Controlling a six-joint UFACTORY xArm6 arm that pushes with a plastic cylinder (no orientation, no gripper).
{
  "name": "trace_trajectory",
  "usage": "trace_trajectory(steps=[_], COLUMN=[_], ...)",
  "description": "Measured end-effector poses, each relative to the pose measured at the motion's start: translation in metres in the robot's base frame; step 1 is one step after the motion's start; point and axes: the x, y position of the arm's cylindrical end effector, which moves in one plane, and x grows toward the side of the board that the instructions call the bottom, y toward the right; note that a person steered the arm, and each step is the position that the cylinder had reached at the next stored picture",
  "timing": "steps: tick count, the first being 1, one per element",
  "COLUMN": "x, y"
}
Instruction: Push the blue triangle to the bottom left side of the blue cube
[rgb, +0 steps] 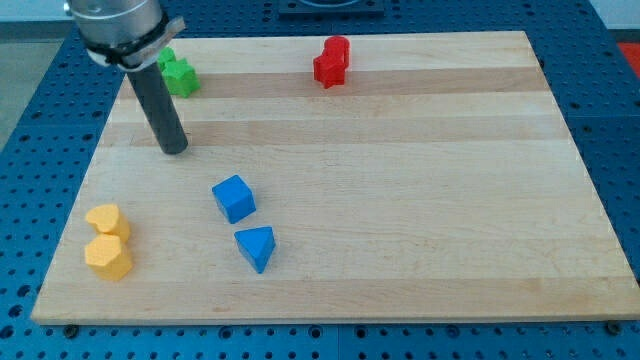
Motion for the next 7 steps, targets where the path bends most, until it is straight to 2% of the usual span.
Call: trace_trajectory(steps=[1, 2, 3, 5, 6, 7], x=[0.012, 0.049, 0.052, 0.089, 0.095, 0.078], y=[0.003, 0.038, 0.066, 0.148, 0.164, 0.137])
